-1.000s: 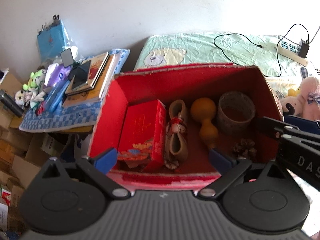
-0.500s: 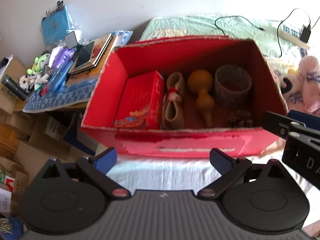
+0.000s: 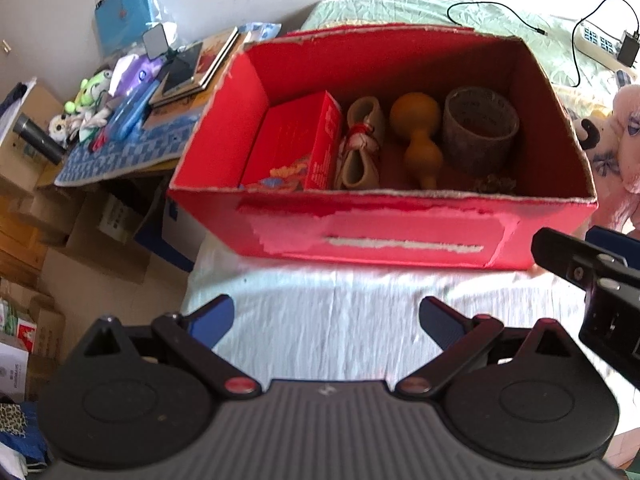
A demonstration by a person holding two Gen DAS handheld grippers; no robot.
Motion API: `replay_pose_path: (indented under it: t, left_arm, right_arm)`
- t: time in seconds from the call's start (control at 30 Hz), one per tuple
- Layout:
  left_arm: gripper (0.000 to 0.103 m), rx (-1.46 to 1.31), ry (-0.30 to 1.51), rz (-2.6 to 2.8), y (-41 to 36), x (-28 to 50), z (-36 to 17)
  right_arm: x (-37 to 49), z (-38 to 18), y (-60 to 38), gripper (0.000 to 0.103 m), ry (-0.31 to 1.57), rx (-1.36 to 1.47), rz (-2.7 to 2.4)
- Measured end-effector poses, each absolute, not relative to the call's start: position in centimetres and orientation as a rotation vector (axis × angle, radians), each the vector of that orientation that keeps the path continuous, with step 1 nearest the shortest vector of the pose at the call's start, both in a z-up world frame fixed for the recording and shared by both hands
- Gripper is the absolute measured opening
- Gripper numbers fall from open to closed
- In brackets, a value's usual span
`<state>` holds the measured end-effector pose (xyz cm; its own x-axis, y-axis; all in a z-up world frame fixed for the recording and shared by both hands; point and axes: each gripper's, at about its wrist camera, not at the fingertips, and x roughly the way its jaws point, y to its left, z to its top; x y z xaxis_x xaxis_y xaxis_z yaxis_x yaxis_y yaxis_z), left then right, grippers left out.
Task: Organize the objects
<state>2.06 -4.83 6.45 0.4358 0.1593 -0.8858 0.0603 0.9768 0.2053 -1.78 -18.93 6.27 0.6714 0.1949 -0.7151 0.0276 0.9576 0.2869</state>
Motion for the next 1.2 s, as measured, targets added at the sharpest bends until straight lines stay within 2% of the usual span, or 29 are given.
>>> replay_pose_path:
  t: [0.2, 0.63, 0.93, 1.2]
  left_arm:
    - [0.099, 0.196, 1.128, 0.046, -4.1, 2.2, 7.0]
    - [0.099, 0.184, 1.018, -0.057, -1.8, 7.4, 10.7]
    - [0.099, 0.203, 0.982, -0.132, -0.3, 10.9, 9.8]
    - [0.099, 0.253, 1.01, -0.215, -0.3, 12.3, 6.9]
  right_arm:
    - [-1.6, 7.2, -18.1, 0.047, 0.818, 0.292, 0.114]
    - [2.3, 10.2, -16.9, 0.047, 0.738, 0.298, 0.02]
    - [4.7, 9.2, -15.3, 0.046, 0.705, 0.287, -0.046]
    - [6.1, 6.5, -14.5, 0.044, 0.769, 0.323, -0.111]
